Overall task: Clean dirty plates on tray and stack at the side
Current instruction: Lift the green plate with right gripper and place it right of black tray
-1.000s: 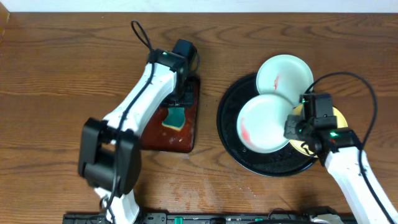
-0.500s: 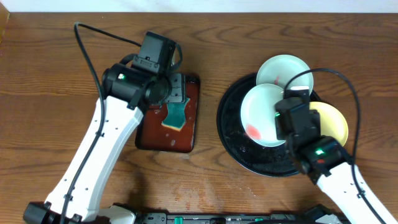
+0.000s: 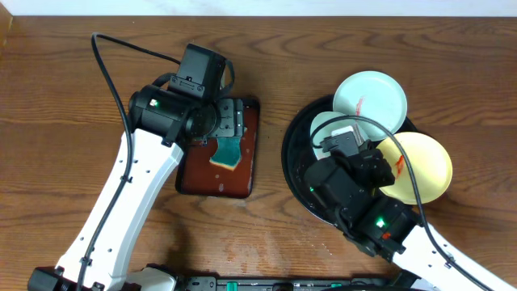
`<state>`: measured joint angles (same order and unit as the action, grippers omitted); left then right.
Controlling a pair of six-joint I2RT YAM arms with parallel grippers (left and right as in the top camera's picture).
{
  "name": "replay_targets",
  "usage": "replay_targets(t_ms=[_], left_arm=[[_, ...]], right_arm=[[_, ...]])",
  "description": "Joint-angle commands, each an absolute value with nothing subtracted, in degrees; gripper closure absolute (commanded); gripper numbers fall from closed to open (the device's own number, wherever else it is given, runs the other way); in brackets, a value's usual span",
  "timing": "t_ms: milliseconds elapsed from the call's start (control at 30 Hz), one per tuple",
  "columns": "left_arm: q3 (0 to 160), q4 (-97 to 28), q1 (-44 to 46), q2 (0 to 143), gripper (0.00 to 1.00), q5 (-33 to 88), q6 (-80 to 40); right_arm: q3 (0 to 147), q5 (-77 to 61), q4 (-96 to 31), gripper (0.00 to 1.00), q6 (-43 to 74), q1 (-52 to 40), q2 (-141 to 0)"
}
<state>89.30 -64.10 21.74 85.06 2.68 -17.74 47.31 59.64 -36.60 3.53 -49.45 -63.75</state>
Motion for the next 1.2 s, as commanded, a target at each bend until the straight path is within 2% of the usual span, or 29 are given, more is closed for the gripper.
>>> replay_targets(t_ms=[0, 367, 933, 1067, 1167], left_arm=[[89.9, -64.2, 21.4, 84.5, 0.18, 2.4, -17.2], [89.9, -64.2, 21.4, 84.5, 0.18, 2.4, -17.2], [89.9, -64.2, 21.4, 84.5, 0.17, 2.4, -17.2], [89.9, -64.2, 21.4, 84.5, 0.17, 2.4, -17.2], [89.9, -64.2, 21.4, 84.5, 0.17, 2.4, -17.2]], right_arm=[[48.6, 64.5, -36.1, 0.99, 1.3, -50.5, -63.8], [48.6, 64.5, -30.7, 0.99, -7.9, -50.7, -63.8], [48.6, 64.2, -30.2, 0.99, -8.4, -50.7, -63.8], [48.6, 63.9, -30.3, 0.99, -0.9, -50.7, -63.8], [48.6, 56.2, -31.7, 0.99, 12.2, -49.6, -64.0]])
